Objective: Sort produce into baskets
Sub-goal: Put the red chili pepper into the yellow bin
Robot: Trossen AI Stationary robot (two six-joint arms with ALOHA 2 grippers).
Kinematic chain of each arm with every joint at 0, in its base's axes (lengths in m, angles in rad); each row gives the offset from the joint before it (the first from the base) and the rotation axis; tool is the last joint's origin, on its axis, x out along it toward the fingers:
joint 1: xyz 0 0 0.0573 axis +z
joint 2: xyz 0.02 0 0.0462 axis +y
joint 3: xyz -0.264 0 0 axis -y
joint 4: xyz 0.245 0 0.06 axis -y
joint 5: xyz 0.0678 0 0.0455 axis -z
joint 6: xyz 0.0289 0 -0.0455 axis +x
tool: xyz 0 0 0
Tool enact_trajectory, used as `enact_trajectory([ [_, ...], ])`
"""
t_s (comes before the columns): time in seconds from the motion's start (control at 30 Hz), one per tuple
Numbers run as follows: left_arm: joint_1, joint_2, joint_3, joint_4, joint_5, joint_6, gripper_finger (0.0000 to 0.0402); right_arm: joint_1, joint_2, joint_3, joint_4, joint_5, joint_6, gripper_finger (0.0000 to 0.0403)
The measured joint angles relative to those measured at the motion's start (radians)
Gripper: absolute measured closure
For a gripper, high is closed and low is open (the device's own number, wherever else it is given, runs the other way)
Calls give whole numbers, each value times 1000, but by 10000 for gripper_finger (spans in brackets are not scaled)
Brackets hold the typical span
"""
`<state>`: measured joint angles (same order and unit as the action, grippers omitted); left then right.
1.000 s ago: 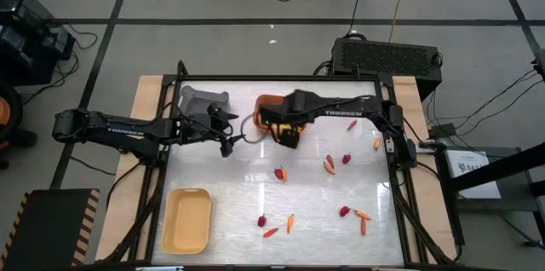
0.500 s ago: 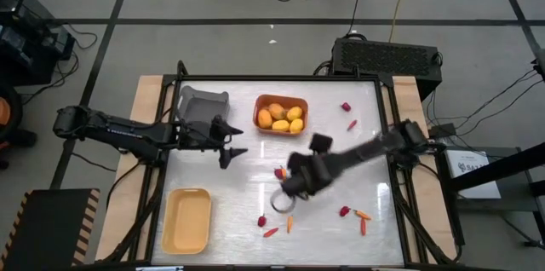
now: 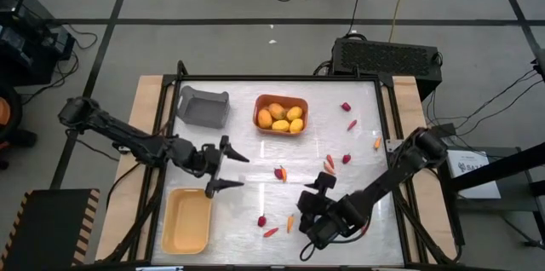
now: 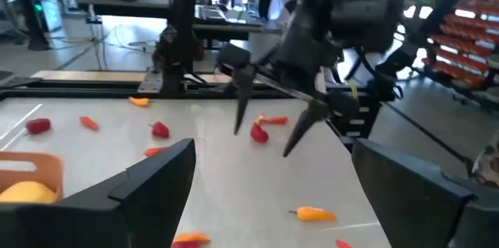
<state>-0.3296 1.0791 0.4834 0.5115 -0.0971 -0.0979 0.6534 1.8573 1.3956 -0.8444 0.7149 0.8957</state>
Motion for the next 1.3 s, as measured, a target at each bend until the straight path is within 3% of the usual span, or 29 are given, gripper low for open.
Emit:
enact_trajectory([
  [0.47, 1, 123, 5, 7, -8, 35, 49, -96, -7, 2, 348, 23, -407, 90],
  [1.03, 8, 328, 36, 164, 17, 25, 49, -164, -7, 2, 318, 22, -471, 90],
  [1.3, 22, 391, 46, 145, -89, 68, 49, -231, -7, 2, 371, 19, -490, 90],
])
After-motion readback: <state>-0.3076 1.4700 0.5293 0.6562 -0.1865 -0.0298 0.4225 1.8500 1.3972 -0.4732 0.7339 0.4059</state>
